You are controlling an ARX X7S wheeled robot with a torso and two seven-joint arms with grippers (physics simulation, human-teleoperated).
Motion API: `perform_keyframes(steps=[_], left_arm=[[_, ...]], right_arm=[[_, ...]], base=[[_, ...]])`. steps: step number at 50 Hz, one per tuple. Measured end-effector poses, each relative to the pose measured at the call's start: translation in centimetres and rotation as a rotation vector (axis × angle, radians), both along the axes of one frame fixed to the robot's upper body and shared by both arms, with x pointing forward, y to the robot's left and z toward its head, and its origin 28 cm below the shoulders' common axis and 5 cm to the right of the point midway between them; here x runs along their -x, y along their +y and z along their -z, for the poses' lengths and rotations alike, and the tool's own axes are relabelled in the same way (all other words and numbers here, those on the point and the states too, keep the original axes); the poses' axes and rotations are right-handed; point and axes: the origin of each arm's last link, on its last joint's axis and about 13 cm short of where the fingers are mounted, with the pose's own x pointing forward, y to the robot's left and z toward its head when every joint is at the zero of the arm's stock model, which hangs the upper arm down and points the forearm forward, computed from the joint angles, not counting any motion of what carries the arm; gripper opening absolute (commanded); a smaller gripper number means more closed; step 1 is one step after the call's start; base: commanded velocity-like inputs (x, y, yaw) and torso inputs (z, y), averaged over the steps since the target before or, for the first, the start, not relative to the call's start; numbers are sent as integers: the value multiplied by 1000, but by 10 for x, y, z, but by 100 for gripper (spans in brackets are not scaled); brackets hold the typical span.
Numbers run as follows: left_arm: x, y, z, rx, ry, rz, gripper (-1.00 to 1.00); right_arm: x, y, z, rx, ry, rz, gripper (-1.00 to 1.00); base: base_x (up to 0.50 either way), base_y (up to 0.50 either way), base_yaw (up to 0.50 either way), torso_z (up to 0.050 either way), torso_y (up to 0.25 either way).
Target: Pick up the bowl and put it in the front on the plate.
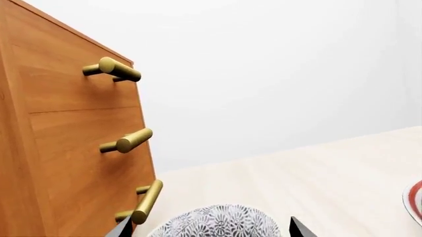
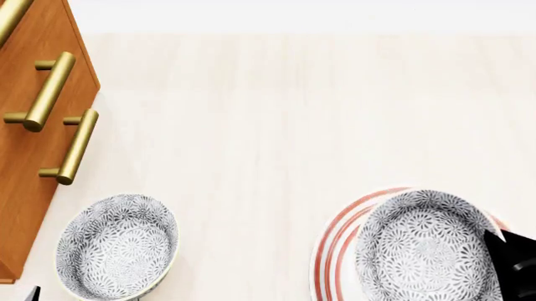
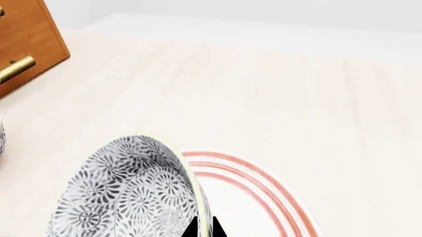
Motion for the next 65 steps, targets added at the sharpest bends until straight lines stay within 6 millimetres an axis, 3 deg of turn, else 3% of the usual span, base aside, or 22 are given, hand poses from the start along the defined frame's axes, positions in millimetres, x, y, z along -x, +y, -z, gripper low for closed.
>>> perform_keyframes(steps=[65], left_arm=[[-1, 1, 3, 4, 17, 3, 100]], right_arm=[[-21, 5, 30, 24, 45, 12, -100]], base=[[0, 0, 0, 0, 0]])
